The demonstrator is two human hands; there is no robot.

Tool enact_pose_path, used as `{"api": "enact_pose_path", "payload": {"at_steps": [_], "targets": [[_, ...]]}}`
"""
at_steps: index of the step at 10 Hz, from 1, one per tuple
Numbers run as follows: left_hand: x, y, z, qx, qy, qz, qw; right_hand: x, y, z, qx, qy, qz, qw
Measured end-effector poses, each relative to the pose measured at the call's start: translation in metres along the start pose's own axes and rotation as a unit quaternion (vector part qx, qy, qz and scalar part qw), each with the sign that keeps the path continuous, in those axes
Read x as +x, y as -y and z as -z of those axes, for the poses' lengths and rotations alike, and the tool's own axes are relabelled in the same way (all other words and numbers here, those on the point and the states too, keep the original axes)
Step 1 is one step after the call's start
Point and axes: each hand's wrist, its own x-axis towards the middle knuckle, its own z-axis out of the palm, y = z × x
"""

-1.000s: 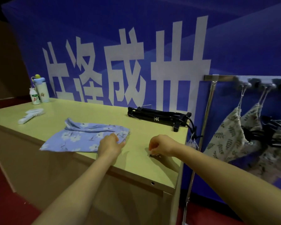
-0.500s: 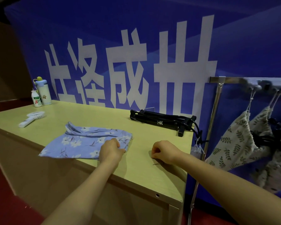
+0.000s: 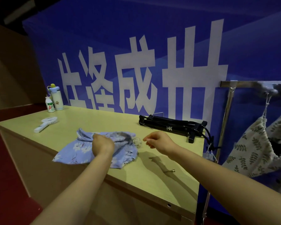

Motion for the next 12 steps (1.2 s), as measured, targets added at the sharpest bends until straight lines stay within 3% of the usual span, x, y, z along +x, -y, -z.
{"api": "enact_pose_path", "payload": {"at_steps": [1, 2, 4, 6, 8, 10, 11, 12], "targets": [[-0.011, -0.023, 0.03, 0.166, 0.013, -0.018, 0.986, 0.003, 0.03, -0.023, 0.063, 0.03, 0.024, 0.997], [-0.002, -0.022, 0.058, -0.002, -0.011, -0.051, 0.999, 0.006, 0.058, -0.051, 0.082, 0.049, 0.072, 0.993], [0.007, -0.017, 0.082, 0.0, 0.085, -0.127, 0.988, 0.01, 0.086, -0.08, -0.011, -0.011, 0.152, 0.988], [0.018, -0.028, 0.081, -0.074, 0.083, -0.08, 0.991, 0.009, 0.091, -0.085, -0.072, 0.02, 0.164, 0.984], [0.029, -0.05, 0.075, -0.168, 0.091, -0.032, 0.981, 0.021, 0.083, -0.079, -0.227, 0.085, 0.139, 0.96], [0.029, -0.076, 0.098, -0.177, 0.176, -0.016, 0.968, 0.039, 0.115, -0.067, -0.246, -0.006, 0.149, 0.958], [0.032, -0.092, 0.118, -0.2, 0.144, -0.063, 0.967, 0.045, 0.139, -0.066, -0.191, -0.054, 0.184, 0.963], [0.031, -0.101, 0.141, -0.188, 0.019, -0.116, 0.975, 0.043, 0.165, -0.077, -0.093, -0.052, 0.221, 0.969]]}}
